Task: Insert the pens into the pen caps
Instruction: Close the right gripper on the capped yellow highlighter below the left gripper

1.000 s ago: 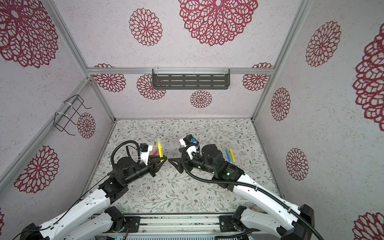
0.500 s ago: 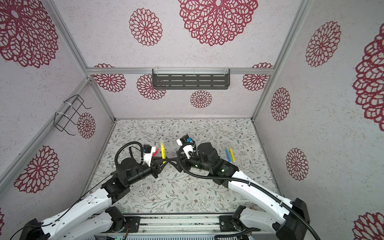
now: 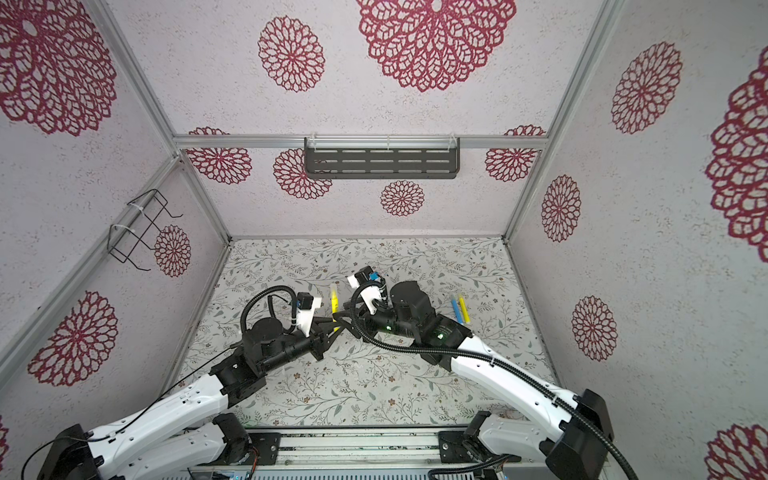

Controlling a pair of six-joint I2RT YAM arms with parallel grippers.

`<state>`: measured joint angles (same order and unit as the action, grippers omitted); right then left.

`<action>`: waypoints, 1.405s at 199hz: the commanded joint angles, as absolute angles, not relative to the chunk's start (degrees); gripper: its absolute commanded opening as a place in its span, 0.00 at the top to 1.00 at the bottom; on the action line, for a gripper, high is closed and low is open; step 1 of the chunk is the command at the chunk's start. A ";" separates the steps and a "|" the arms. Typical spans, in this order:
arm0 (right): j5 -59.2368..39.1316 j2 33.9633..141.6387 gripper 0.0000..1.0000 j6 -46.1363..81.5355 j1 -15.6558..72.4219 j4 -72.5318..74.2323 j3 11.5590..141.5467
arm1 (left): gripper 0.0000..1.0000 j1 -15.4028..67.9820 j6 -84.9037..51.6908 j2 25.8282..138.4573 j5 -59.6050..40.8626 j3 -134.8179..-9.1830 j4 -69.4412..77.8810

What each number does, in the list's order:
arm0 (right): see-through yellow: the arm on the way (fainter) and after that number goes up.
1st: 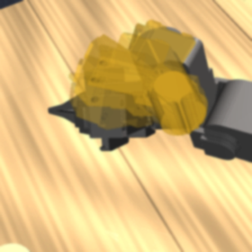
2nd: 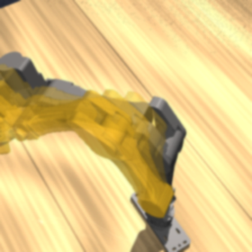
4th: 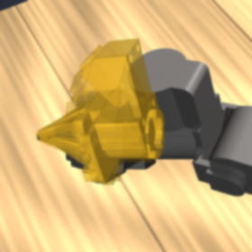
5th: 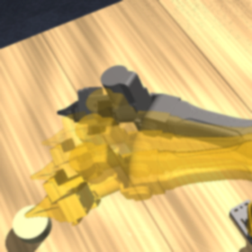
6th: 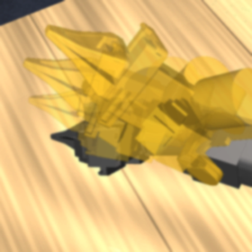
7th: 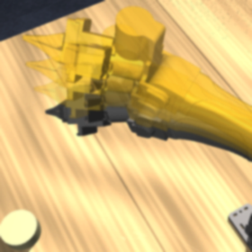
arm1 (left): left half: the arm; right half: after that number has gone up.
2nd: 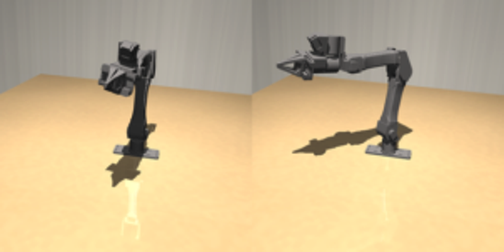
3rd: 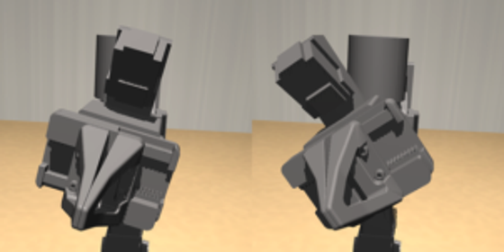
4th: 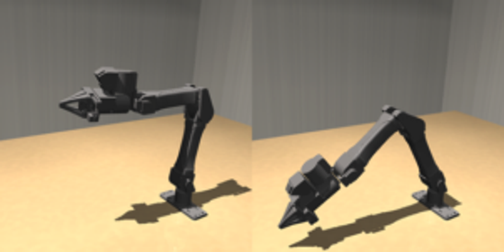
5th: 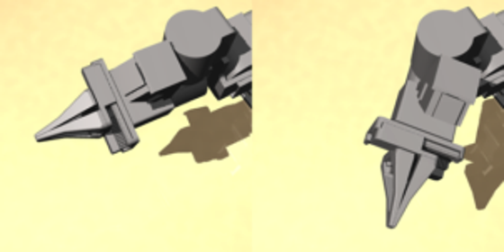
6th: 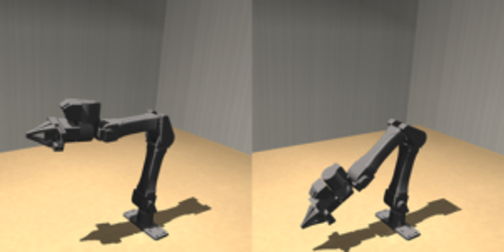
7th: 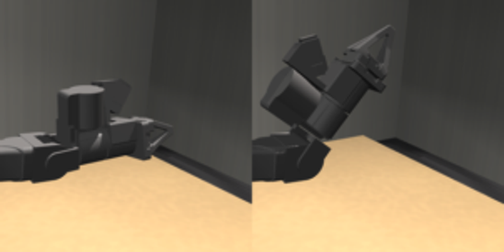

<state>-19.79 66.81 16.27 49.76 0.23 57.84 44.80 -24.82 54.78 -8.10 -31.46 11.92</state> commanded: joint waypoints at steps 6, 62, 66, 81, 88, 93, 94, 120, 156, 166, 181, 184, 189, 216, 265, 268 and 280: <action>-20.72 67.02 0.59 16.82 49.56 3.14 59.87 | 1.00 46.01 -23.88 55.41 -7.11 -33.64 14.68; -20.38 67.94 0.64 16.96 49.48 3.16 60.29 | 1.00 46.86 -23.39 55.74 -6.92 -34.36 14.77; -20.26 67.98 0.64 16.95 49.44 3.16 60.29 | 1.00 47.01 -23.39 55.76 -6.98 -34.36 14.77; -20.24 68.09 0.66 16.94 49.48 3.16 60.29 | 1.00 47.15 -23.46 55.81 -7.03 -34.45 14.83; -20.23 68.16 0.67 16.94 49.43 3.16 60.29 | 1.00 47.22 -23.49 55.94 -7.11 -34.45 14.85; -20.22 68.17 0.68 16.96 49.40 3.16 60.29 | 1.00 47.24 -23.47 55.98 -7.20 -34.45 14.94; -20.22 68.19 0.68 16.92 49.40 3.16 60.29 | 1.00 47.34 -23.47 56.03 -7.16 -34.45 14.94; -19.65 68.12 0.70 17.00 49.39 3.16 60.29 | 1.00 47.56 -23.51 56.34 -7.08 -34.35 15.42; -19.45 68.13 0.75 16.99 49.30 3.17 60.29 | 1.00 47.72 -23.41 56.34 -7.16 -34.45 15.56; -19.50 68.20 0.76 16.98 49.30 3.16 60.29 | 1.00 47.68 -23.41 56.34 -7.23 -34.45 15.69; -19.51 68.29 0.78 17.05 49.22 3.16 60.29 | 1.00 47.81 -23.42 56.34 -7.32 -34.45 15.86; -19.49 68.32 0.79 17.06 49.18 3.16 60.29 | 1.00 47.81 -23.38 56.29 -7.33 -34.45 15.90; -19.43 68.38 0.79 17.07 49.22 3.16 60.36 | 1.00 47.85 -23.43 56.33 -7.46 -34.45 15.97; -19.49 68.83 0.82 17.31 49.10 3.03 60.47 | 1.00 47.92 -23.55 56.51 -7.50 -34.52 16.09; -18.57 68.92 0.72 17.36 48.98 3.16 60.30 | 1.00 48.24 -23.48 56.73 -7.41 -34.62 16.35; -18.63 68.92 0.72 17.27 48.96 3.16 60.29 | 1.00 48.24 -23.49 56.77 -7.43 -34.67 16.40; -18.88 69.03 0.75 17.14 48.87 2.99 60.42 | 1.00 48.25 -23.47 56.85 -7.47 -34.72 16.35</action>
<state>-19.29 69.01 16.71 49.25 1.48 58.19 47.66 -24.01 56.40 -7.01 -32.84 14.33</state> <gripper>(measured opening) 0.272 0.182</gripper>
